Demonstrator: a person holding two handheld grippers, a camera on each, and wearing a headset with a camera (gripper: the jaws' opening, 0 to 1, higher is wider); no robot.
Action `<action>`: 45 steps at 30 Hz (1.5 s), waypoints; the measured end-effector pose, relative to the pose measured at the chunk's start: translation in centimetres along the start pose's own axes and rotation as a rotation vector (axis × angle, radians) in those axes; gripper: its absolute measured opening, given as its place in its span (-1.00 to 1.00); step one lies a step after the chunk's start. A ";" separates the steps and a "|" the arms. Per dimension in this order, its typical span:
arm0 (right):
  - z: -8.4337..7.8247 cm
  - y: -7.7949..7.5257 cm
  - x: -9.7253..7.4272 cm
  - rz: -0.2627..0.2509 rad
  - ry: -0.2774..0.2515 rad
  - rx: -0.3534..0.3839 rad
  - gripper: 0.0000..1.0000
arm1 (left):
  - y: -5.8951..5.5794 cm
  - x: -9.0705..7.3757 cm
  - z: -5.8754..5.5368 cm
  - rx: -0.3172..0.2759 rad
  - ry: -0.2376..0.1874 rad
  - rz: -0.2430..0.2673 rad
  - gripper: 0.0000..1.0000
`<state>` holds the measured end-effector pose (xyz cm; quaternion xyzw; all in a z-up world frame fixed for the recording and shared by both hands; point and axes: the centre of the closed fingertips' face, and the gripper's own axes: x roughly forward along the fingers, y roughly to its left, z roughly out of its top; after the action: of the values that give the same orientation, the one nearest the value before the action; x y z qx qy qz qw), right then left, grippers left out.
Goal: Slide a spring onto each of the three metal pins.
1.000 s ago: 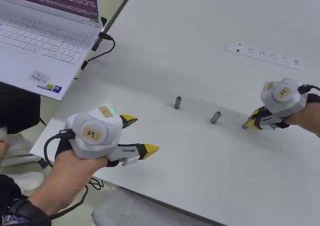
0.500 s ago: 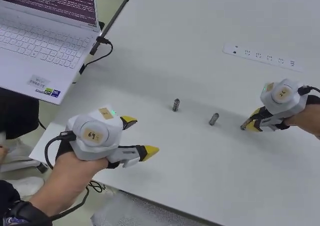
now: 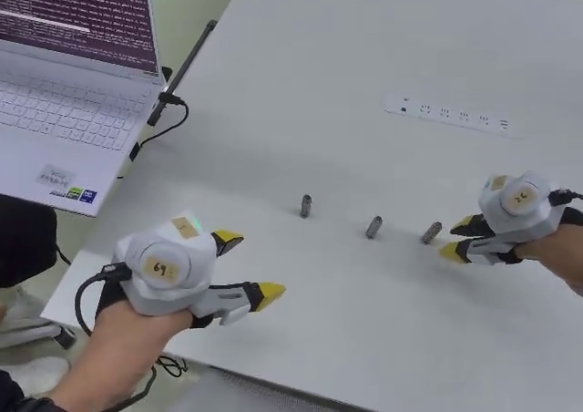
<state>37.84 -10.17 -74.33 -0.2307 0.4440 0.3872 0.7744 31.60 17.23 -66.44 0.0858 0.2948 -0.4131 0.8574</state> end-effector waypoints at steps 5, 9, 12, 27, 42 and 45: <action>-0.3 0.4 -0.5 -0.022 -0.037 0.047 -0.54 | -0.4 -0.1 0.3 -0.002 -0.010 0.002 -0.01; -0.1 0.7 -0.9 -0.031 -0.080 0.087 -0.52 | -0.4 -0.1 0.5 0.001 -0.017 0.005 -0.02; 0.0 1.3 -1.3 -0.042 -0.114 0.106 -0.48 | -0.4 -0.1 0.6 0.008 -0.019 0.007 -0.02; 0.1 3.2 -3.7 -0.102 -0.261 0.214 -0.02 | -0.2 0.6 1.8 0.037 -0.033 -0.005 -0.03; -0.1 6.8 -6.3 -0.137 -0.351 0.279 0.11 | -0.1 1.5 2.9 0.063 -0.044 -0.031 -0.02; -0.4 7.3 -6.9 -0.153 -0.367 0.305 0.16 | -0.1 1.5 3.0 0.066 -0.042 -0.034 -0.02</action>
<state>29.63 -8.87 -68.68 -0.0699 0.3303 0.2916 0.8950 33.52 15.03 -64.86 0.1002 0.2644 -0.4386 0.8531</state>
